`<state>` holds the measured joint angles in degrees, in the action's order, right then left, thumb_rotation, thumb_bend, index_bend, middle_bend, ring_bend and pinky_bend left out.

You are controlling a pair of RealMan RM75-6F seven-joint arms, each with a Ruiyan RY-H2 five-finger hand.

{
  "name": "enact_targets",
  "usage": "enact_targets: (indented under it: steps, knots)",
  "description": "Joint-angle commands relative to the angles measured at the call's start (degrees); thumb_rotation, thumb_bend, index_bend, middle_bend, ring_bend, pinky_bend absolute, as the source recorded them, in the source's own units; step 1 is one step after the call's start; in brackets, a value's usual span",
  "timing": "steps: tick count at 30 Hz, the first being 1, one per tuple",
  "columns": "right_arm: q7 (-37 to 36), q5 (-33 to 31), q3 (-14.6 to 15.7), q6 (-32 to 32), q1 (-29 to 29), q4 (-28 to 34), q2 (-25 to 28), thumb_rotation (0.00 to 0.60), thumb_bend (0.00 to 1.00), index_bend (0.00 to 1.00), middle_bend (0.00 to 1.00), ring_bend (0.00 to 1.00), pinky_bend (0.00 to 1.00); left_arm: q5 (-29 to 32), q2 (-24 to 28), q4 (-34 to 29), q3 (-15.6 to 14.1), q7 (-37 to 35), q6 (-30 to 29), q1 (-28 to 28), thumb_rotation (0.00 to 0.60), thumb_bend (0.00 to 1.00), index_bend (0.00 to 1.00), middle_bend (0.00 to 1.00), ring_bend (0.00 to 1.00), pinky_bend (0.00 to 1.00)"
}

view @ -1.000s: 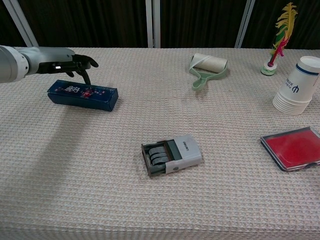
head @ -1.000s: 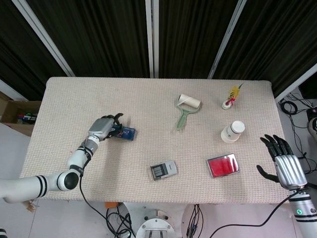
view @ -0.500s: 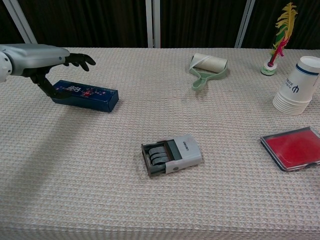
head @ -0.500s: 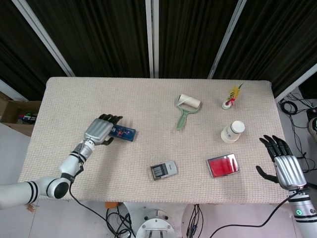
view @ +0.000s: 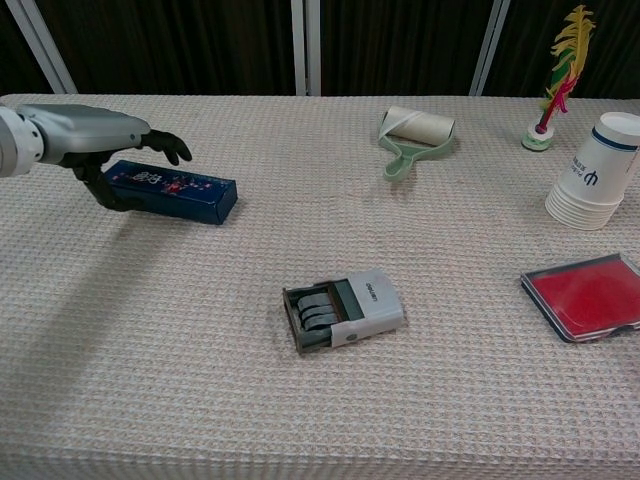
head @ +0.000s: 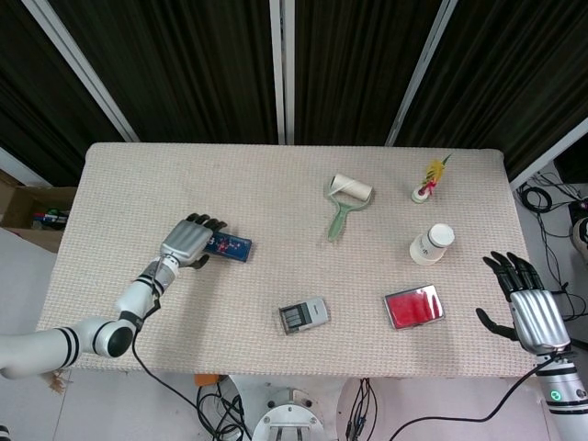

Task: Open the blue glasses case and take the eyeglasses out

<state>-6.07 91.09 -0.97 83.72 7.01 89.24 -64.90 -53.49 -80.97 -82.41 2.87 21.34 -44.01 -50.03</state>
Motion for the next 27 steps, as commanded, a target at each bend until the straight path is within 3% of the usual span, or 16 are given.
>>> enact_targets:
  steps: [1, 7, 17, 27]
  knots:
    - [0.0, 0.0, 0.0, -0.1, 0.0, 0.0, 0.0, 0.600, 0.20, 0.12, 0.10, 0.00, 0.11, 0.2, 0.0, 0.1, 0.2, 0.0, 0.2, -0.2, 0.600, 0.40, 0.17, 0.17, 0.09, 0.13]
    - [-0.2, -0.2, 0.0, -0.2, 0.0, -0.2, 0.0, 0.600, 0.20, 0.12, 0.10, 0.00, 0.11, 0.5, -0.3, 0.3, 0.1, 0.4, 1.0, -0.6, 0.600, 0.42, 0.19, 0.19, 0.09, 0.13]
    - [-0.5, -0.4, -0.1, -0.3, -0.1, -0.5, -0.1, 0.600, 0.20, 0.12, 0.11, 0.00, 0.11, 1.5, -0.5, 0.4, 0.2, 0.9, 1.7, -1.2, 0.600, 0.54, 0.25, 0.22, 0.09, 0.13]
    - [-1.0, -0.3, -0.1, -0.6, 0.1, -0.7, -0.2, 0.600, 0.20, 0.13, 0.11, 0.00, 0.11, 1.0, -0.3, -0.3, 0.5, 0.6, 0.6, -1.0, 0.600, 0.56, 0.29, 0.26, 0.12, 0.13]
